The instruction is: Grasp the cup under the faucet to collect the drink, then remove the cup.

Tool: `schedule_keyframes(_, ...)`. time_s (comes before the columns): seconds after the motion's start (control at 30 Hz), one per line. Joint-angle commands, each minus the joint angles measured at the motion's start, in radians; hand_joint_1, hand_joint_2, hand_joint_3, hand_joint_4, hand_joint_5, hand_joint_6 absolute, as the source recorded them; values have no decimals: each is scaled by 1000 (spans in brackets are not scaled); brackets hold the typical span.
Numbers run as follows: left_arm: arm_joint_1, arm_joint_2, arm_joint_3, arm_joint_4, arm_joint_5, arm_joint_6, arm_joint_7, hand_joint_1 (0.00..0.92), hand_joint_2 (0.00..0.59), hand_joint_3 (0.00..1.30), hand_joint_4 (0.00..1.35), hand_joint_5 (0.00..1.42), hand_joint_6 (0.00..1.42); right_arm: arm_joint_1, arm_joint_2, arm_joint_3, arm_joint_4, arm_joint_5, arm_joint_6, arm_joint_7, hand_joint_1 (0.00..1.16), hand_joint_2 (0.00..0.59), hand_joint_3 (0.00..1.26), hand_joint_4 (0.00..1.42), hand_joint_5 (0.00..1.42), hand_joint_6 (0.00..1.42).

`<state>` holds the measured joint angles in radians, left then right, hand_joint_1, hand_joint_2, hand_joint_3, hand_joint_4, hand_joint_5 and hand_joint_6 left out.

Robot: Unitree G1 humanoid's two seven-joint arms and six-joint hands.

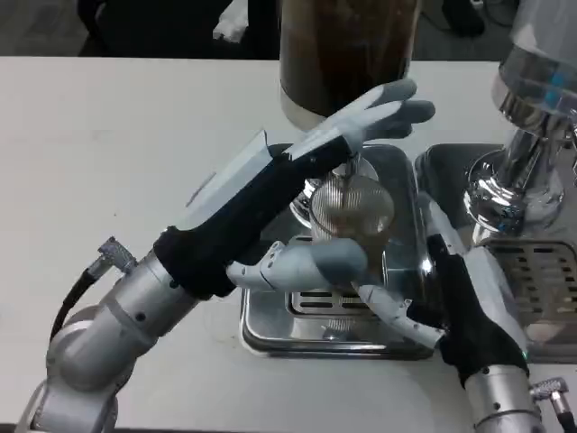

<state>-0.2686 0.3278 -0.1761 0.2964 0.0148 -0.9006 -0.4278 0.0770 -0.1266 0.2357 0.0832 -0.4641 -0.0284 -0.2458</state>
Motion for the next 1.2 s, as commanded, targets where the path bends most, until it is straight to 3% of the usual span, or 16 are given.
schedule_keyframes(0.03,14,11,-17,-2,37,6,-14,0,121,155,0,157,104,-39,13,-13,42,28,-27,4,604,228,0,0,0,0)
schedule_keyframes(1.2,30,32,-4,-26,41,23,-2,0,122,172,0,153,91,-197,86,-45,346,141,-254,-6,619,217,0,0,0,0)
